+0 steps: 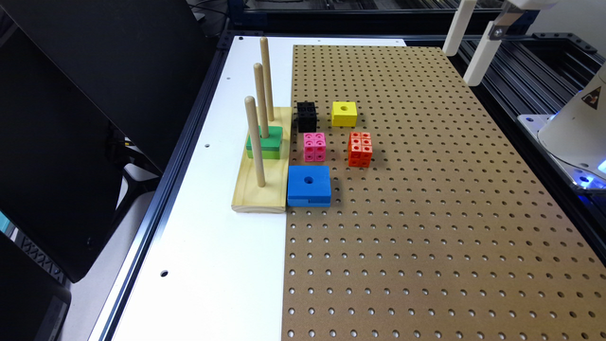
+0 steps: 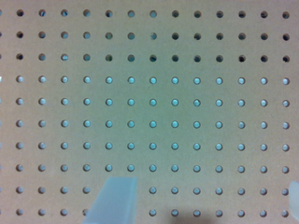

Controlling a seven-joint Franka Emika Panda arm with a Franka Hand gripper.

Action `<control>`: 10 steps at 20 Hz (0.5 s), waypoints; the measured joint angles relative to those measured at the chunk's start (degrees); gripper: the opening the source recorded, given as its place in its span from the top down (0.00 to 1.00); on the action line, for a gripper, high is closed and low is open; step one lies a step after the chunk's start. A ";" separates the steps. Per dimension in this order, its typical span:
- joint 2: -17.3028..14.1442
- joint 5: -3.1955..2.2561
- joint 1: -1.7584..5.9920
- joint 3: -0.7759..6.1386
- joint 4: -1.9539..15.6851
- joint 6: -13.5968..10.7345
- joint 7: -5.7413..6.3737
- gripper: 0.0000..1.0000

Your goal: Pick up blue block.

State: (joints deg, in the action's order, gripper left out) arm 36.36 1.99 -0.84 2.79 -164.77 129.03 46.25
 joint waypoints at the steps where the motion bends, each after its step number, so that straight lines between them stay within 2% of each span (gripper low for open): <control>1: 0.00 0.00 -0.03 0.00 0.04 0.02 0.00 0.00; 7: 0.00 0.02 -0.29 0.08 0.29 0.37 0.01 0.00; 10: -0.08 0.15 -0.82 0.12 0.34 1.10 0.20 0.00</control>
State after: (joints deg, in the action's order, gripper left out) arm 36.28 2.14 -1.66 2.92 -164.44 130.13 46.45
